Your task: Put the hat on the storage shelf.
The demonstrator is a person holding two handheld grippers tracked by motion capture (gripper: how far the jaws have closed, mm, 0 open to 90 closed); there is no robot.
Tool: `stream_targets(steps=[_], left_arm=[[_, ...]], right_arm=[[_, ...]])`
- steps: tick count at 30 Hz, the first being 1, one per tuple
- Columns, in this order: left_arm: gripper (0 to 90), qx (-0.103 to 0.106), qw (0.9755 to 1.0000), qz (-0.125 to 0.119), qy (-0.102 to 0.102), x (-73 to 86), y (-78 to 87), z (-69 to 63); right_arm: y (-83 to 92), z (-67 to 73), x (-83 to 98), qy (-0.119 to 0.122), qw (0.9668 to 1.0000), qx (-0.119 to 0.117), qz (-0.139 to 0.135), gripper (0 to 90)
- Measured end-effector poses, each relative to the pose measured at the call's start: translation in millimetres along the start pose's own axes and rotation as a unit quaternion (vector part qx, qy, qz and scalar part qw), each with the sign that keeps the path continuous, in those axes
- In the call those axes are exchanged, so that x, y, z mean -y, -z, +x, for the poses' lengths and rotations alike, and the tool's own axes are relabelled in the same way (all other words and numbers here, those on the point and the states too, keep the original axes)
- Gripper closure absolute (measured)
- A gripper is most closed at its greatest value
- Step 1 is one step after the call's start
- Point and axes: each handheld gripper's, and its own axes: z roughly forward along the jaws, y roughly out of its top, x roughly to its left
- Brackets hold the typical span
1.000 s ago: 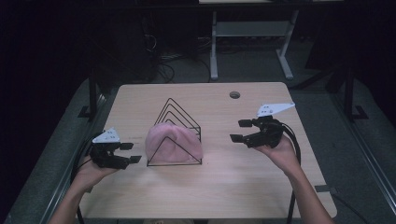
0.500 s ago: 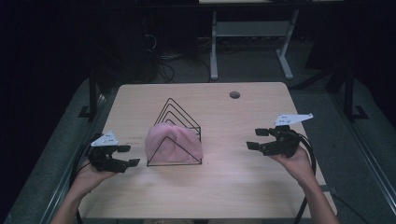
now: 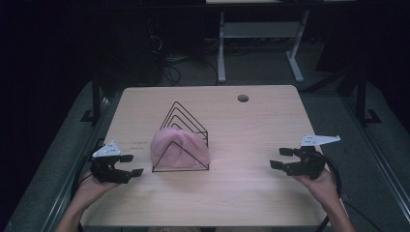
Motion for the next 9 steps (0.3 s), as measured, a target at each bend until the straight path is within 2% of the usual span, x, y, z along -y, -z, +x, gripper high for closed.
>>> stream_targets(steps=[9], left_arm=[[26.8, 0.002, 0.9998, -0.015, 0.016, 11.7, 0.0, -4.2]], right_arm=[[11.7, 3.2, 33.5, -0.011, 0.9998, 0.016, 0.01, 22.7]])
